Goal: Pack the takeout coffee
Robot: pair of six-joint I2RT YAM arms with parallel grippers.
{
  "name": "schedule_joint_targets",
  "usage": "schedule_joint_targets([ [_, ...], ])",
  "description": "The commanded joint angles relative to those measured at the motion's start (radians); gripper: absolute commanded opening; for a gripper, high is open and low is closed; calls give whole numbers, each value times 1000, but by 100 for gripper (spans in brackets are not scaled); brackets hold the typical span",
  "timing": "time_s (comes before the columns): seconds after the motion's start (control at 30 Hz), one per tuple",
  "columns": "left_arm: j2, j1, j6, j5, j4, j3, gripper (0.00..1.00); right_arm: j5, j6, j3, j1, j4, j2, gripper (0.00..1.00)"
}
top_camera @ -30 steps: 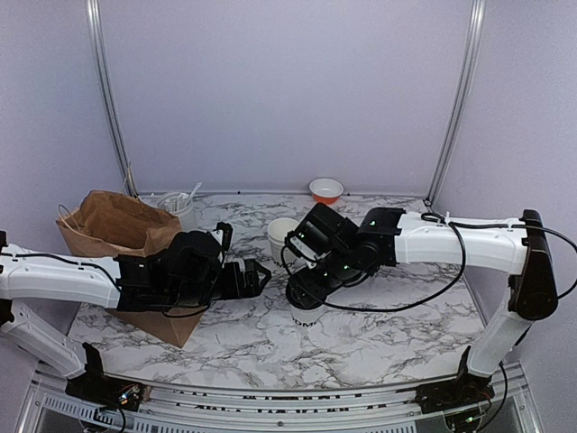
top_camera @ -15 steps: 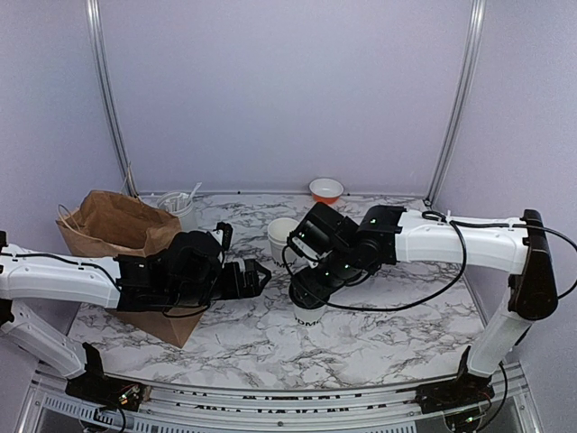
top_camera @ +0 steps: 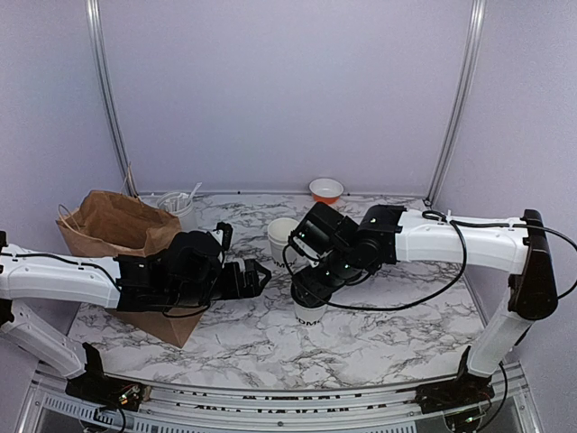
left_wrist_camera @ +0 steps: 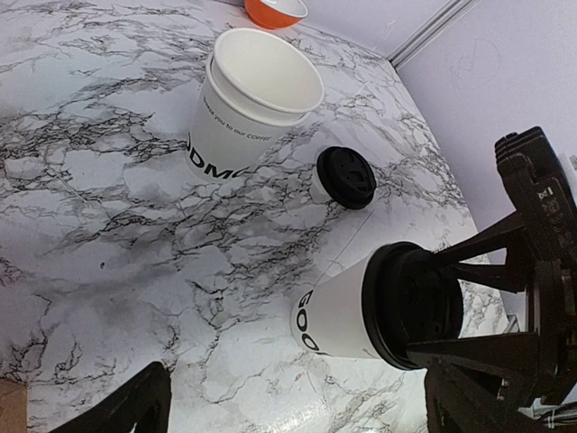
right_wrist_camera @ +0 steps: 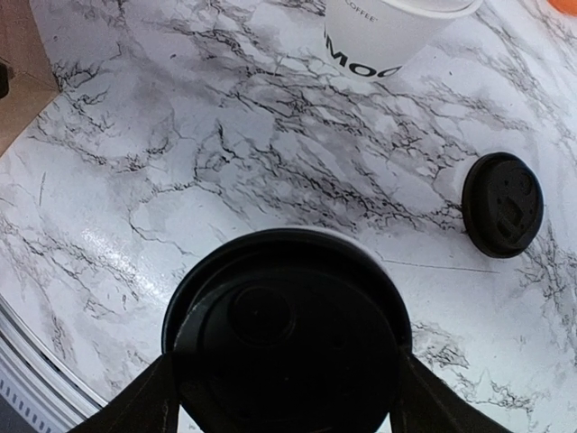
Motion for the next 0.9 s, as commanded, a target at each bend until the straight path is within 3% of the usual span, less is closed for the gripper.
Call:
schedule_joint_targets([
  [0.0,-8,7,8,7,-6,12,99,15,16,41,7,-5,-24,75],
  [0.87,-5,7,8,12,-9,14,99,23,32,11,1,-13,-30,76],
])
